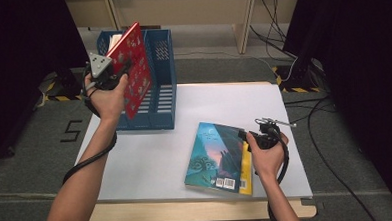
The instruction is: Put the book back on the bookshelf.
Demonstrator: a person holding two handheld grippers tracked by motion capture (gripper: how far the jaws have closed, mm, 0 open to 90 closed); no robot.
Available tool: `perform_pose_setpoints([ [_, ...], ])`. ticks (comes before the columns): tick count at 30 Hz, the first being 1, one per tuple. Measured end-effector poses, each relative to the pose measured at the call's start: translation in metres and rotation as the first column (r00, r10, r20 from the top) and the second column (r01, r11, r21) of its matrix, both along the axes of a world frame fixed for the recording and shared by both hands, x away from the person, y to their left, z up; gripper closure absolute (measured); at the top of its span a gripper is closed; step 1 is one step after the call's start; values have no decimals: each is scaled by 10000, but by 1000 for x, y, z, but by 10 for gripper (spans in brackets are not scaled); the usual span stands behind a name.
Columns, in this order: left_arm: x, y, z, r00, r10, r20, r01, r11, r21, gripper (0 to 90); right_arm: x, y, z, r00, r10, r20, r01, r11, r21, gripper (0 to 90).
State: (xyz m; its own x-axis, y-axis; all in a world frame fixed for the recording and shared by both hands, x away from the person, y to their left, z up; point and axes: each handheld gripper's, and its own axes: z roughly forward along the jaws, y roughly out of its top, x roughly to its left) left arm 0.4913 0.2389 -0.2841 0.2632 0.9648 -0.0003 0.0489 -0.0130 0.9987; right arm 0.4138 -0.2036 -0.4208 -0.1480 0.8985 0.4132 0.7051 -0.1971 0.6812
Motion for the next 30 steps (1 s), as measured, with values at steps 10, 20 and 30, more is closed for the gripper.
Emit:
perform_pose_setpoints([
  [10, 1, 1, -1, 9997, 217, -101, -217, 9998, -26, 794, -2, -2, 2, 10000, -49, 61, 48, 10000, 42, 538],
  [20, 4, 4, -1, 9992, 375, -138, -376, 9993, -43, 794, -2, -3, 4, 9999, -92, 92, 91, 10000, 36, 538],
  [30, 18, 4, -2, 9980, 624, -67, -625, 9979, -157, 794, -3, -7, 2, 9998, -111, 142, 110, 9999, 54, 538],
])
